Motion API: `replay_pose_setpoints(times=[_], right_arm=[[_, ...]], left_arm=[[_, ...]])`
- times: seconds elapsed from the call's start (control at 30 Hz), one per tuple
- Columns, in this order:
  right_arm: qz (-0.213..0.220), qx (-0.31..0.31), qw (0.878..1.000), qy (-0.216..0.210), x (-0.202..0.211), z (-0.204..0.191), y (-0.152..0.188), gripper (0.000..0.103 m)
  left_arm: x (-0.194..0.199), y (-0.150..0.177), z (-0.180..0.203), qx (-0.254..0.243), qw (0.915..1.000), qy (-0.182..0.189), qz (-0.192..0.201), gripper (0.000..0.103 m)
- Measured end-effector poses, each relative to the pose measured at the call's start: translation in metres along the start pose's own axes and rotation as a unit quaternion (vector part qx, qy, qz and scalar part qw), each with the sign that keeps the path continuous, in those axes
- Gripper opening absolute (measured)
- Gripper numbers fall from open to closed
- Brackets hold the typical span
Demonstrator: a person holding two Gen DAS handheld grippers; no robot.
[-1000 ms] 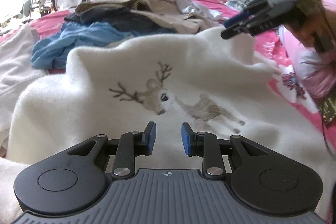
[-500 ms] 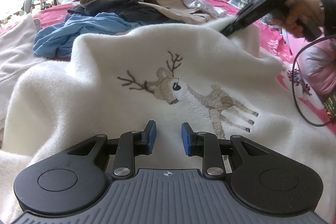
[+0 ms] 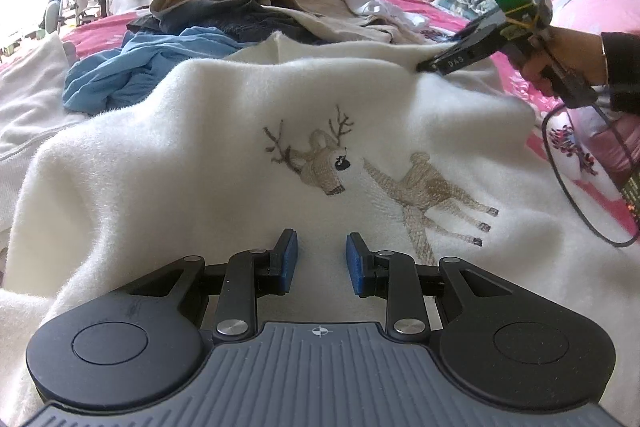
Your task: Fold clothes
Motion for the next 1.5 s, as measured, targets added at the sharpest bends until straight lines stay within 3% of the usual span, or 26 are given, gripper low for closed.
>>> replay_pose_setpoints(times=[0.17, 0.33, 0.43, 0.53, 0.63, 0.73, 0.9, 0.97, 1.1, 1.13, 1.27, 1.4, 1.5], right_arm=[[0.026, 0.021, 0.999, -0.003, 0.053, 0.014, -0.02, 0.057], [0.08, 0.009, 0.987, -0.14, 0.084, -0.023, -0.064, 0.057], [0.082, 0.034, 0.978, -0.187, 0.067, -0.066, -0.085, 0.057], [0.061, 0.037, 0.974, -0.214, 0.029, -0.093, -0.101, 0.056], [0.039, 0.033, 0.972, -0.228, -0.003, -0.11, -0.113, 0.054], [0.014, 0.032, 0.971, -0.236, -0.021, -0.118, -0.109, 0.054], [-0.023, 0.05, 0.97, -0.235, -0.037, -0.124, -0.094, 0.054], [-0.025, 0.044, 0.97, -0.237, -0.04, -0.123, -0.095, 0.054], [-0.038, 0.031, 0.97, -0.24, -0.049, -0.126, -0.094, 0.054], [-0.042, 0.029, 0.969, -0.242, -0.049, -0.128, -0.093, 0.05], [-0.032, 0.07, 0.968, -0.241, -0.03, -0.139, -0.089, 0.014], [0.009, 0.089, 0.971, -0.22, -0.004, -0.136, -0.088, 0.01], [0.07, 0.079, 0.975, -0.194, 0.021, -0.124, -0.099, 0.01]], left_arm=[[-0.001, 0.0, -0.001, 0.009, 0.9999, 0.006, 0.006, 0.028], [0.0, -0.002, 0.0, 0.02, 0.9997, 0.007, 0.01, 0.029], [0.015, -0.016, 0.002, 0.043, 0.9985, 0.025, 0.023, 0.029], [0.038, -0.049, -0.006, 0.052, 0.9959, 0.034, 0.066, 0.029], [0.046, -0.085, -0.027, 0.051, 0.9939, 0.003, 0.098, 0.029], [0.029, -0.103, -0.055, 0.049, 0.9933, -0.049, 0.093, 0.029], [-0.021, -0.07, -0.086, 0.104, 0.9921, -0.069, -0.01, 0.03], [-0.024, -0.057, -0.086, 0.121, 0.9911, -0.056, -0.013, 0.031], [-0.028, -0.048, -0.079, 0.097, 0.9931, -0.065, -0.005, 0.033], [-0.028, -0.048, -0.077, 0.085, 0.994, -0.069, -0.003, 0.033], [-0.025, -0.047, -0.074, 0.064, 0.9953, -0.071, 0.005, 0.034], [-0.021, -0.048, -0.076, 0.067, 0.9956, -0.064, 0.012, 0.034], [-0.01, -0.058, -0.079, 0.081, 0.9947, -0.056, 0.027, 0.034]])
Point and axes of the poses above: each gripper's, at about its wrist camera, not at the fingertips, and x roughly against the way its jaws point, z to its right, y to its underside, the point moved 10 cm from there along -x, roughly the way its jaws point, and after that the axes turned 3 degrees about z, right-handed, at the moved point
